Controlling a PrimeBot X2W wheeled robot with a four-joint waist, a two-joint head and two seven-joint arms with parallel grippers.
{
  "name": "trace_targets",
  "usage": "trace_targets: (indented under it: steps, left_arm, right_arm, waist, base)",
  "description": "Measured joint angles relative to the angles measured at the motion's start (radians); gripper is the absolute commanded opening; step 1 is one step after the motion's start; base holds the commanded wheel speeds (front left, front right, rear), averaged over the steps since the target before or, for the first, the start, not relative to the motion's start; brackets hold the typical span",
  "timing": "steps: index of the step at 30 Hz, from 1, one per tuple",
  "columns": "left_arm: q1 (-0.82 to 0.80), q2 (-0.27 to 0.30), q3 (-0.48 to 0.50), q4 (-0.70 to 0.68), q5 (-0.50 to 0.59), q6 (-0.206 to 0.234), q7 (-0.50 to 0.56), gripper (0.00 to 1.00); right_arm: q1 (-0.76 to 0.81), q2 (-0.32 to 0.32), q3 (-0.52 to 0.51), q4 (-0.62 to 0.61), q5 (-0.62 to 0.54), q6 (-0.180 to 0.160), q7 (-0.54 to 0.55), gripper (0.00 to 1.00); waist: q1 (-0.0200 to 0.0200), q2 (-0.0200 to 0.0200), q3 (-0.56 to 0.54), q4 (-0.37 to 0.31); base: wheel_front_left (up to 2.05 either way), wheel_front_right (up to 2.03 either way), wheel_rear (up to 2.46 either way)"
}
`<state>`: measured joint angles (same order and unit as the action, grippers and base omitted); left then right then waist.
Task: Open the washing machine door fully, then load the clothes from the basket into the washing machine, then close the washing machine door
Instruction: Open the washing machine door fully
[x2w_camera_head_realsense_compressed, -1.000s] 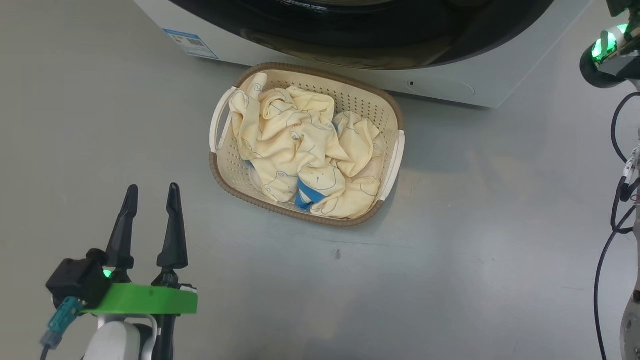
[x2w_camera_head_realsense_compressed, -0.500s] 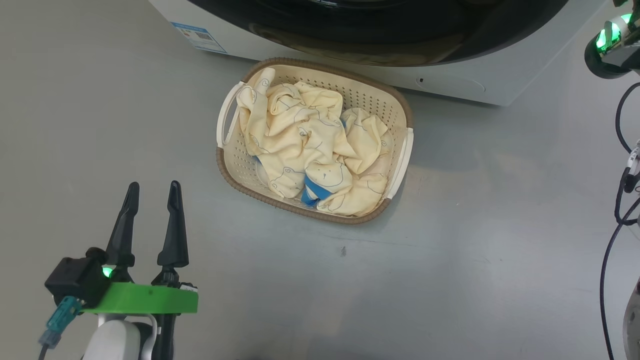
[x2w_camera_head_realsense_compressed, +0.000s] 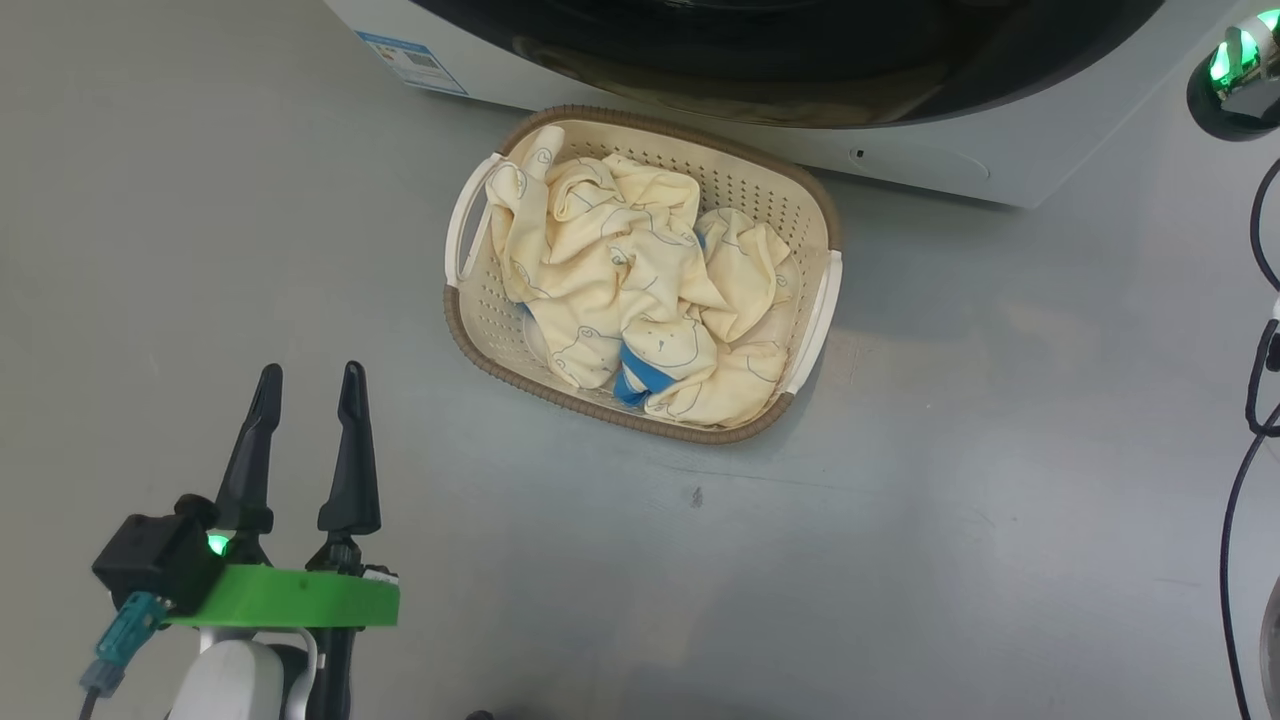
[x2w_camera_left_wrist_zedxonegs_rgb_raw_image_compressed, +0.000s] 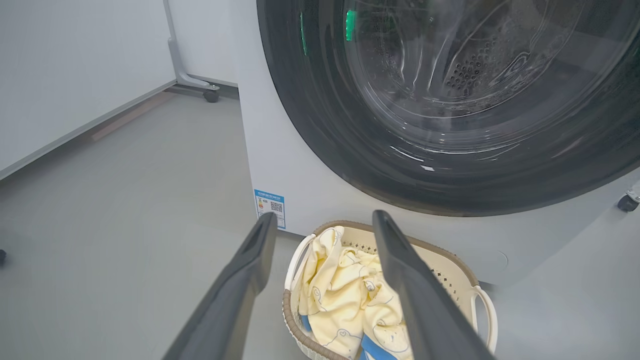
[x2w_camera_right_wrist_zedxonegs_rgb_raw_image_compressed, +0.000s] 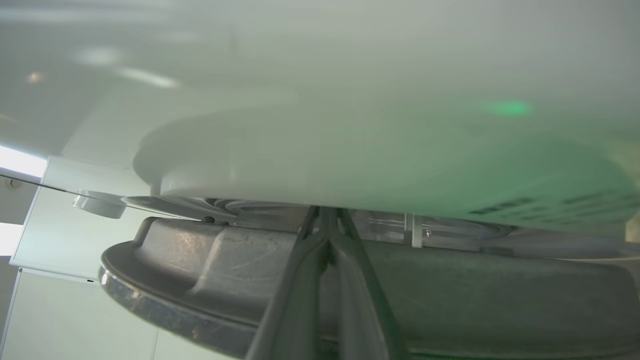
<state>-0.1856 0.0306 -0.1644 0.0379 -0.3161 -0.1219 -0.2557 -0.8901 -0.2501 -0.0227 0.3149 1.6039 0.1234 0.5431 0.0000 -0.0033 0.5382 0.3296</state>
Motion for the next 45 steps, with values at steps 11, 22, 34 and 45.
trace_targets:
  steps: [11,22,34,45]
  left_arm:
    - [-0.001,0.0,0.002,-0.002,0.0,0.0,0.0,1.0]
    - [-0.008,-0.001,0.031,-0.005,0.0,0.0,0.0,1.0]
    - [-0.027,0.0,0.032,-0.001,-0.011,0.0,0.0,1.0]
    - [-0.038,0.0,0.023,0.031,-0.025,0.0,0.0,1.0]
  right_arm:
    - [-0.006,0.005,0.02,-0.015,0.014,0.0,0.047,0.0]
    - [0.003,0.038,0.062,-0.032,0.027,0.0,0.108,0.0]
    - [0.111,0.1,0.143,-0.076,0.027,0.0,0.175,0.0]
    - [0.248,0.154,0.21,-0.089,0.028,0.0,0.211,0.0]
  waist:
    - [0.0,0.0,-0.001,-0.009]
    - [0.0,0.0,-0.011,-0.047]
    - [0.0,0.0,-0.04,-0.107]
    - [0.0,0.0,-0.114,-0.138]
  base:
    - [0.0,0.0,0.0]
    - [0.0,0.0,0.0]
    - [0.0,0.0,0.0]
    - [0.0,0.0,0.0]
